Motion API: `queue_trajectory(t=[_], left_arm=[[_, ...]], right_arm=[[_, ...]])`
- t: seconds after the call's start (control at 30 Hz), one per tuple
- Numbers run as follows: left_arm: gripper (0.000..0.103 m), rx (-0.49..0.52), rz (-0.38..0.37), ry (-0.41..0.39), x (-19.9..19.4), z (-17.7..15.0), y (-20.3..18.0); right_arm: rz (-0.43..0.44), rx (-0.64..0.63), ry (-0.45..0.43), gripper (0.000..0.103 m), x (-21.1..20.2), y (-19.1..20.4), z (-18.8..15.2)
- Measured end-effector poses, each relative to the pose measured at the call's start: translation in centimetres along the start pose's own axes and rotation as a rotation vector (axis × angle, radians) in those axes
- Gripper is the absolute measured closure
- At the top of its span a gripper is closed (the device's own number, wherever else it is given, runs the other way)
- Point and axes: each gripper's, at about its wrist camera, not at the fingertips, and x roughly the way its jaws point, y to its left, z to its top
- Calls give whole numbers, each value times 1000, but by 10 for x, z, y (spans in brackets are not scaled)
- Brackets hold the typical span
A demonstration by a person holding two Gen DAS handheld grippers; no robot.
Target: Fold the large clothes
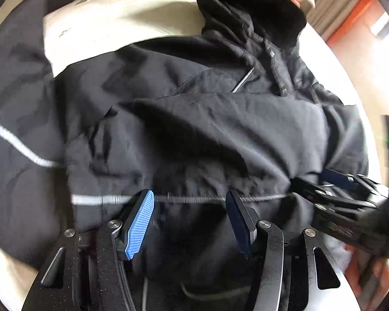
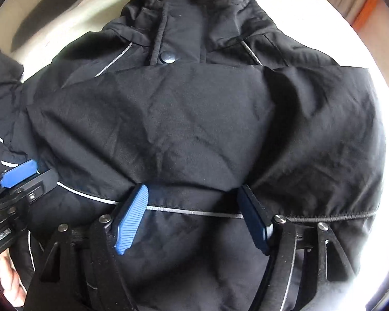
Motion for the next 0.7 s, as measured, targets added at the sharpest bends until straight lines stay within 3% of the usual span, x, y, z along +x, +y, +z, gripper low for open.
queue_trajectory(t=[0.13,0.23,0.4,0.47,0.53,0.7], left_arm=[[43,-53,-47,-74,-57,-12,17],[43,-105,-18,-127,-101,-9,48],[38,-181,82,-206,-159,11,141],[35,-203,128,-236,-169,25,177],[34,-253,148,-245,-176,40,219],[29,-407,5,-234,-161,80,312]], right_arm=[[10,-24,13,23,3,-8,8],[-19,-20,21,20,-3,-17,2],[-71,32,49,11,3,-14,8],[-102,62,57,3,11,-16,13],[-114,94,51,2,14,-18,14],[-180,186,2,5,3,-8,9]])
